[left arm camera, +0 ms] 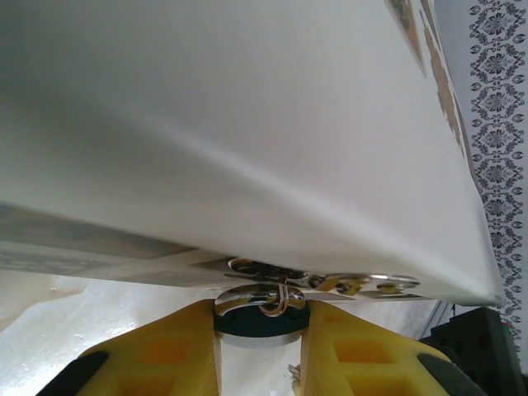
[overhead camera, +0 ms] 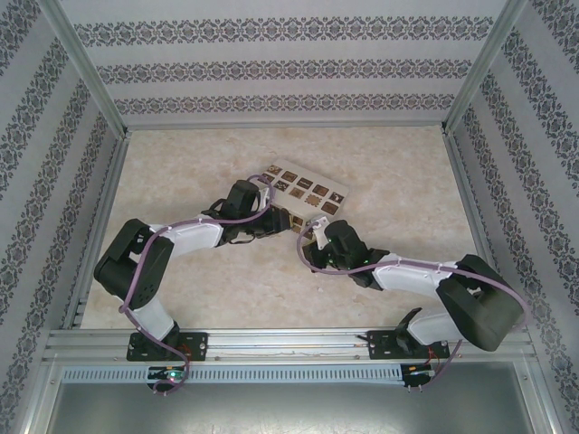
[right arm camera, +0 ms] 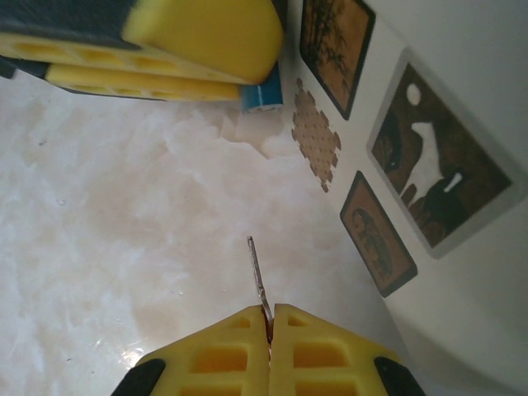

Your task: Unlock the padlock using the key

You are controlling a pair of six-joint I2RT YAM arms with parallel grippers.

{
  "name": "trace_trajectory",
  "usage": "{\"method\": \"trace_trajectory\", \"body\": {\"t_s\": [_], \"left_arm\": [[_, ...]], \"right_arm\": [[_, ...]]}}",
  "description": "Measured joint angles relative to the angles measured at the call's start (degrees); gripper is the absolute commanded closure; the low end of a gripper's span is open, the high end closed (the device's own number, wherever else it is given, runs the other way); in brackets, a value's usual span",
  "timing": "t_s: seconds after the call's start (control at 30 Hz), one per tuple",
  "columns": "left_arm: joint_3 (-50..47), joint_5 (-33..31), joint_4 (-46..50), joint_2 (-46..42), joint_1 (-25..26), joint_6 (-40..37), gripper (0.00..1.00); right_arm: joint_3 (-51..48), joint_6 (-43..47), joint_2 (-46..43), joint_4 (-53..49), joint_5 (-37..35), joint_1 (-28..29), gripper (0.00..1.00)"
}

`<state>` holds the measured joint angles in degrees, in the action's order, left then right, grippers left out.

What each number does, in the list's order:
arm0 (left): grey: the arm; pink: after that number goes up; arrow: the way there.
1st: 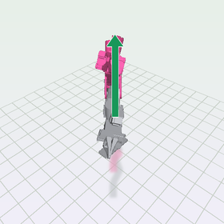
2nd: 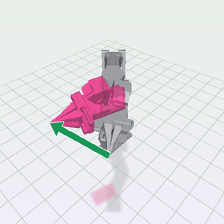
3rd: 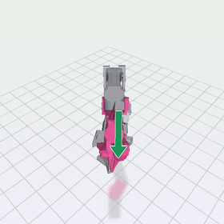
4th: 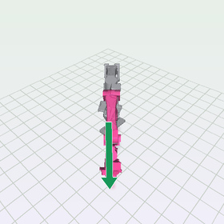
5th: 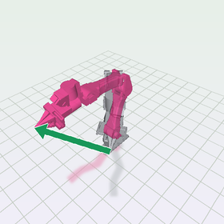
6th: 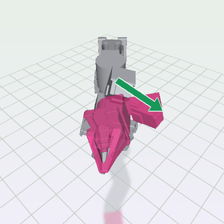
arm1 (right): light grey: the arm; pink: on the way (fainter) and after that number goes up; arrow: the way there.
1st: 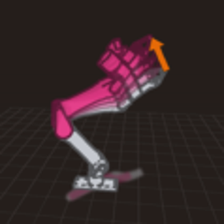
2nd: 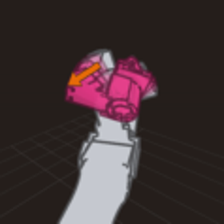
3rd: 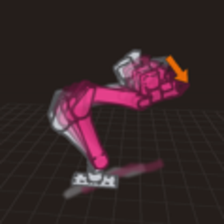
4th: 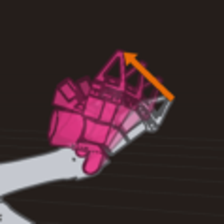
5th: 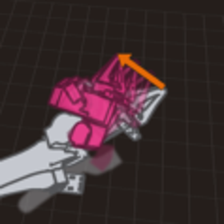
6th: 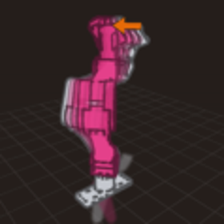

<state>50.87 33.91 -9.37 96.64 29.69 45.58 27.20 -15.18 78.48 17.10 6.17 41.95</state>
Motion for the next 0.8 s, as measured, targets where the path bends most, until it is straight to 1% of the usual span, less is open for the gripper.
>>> {"method": "trace_trajectory", "body": {"t_s": [0.2, 0.43, 0.8], "left_arm": [[0.0, 0.07, 0.02, -0.07, 0.04, 1.49, 0.74], [0.04, -0.02, 0.2, -0.35, 0.37, 2.75, 0.74], [0.04, -0.5, 0.87, -0.81, 0.92, 4.2, 0.75]], "right_arm": [[0.04, 0.55, 2.25, 2.19, -2.36, 0.31, 1.0], [0.55, 1.46, 3.89, 3.82, -2.73, 0.31, 1.0], [1.49, 2.99, 3.98, 5.9, -3.19, 0.26, 1.0]]}}
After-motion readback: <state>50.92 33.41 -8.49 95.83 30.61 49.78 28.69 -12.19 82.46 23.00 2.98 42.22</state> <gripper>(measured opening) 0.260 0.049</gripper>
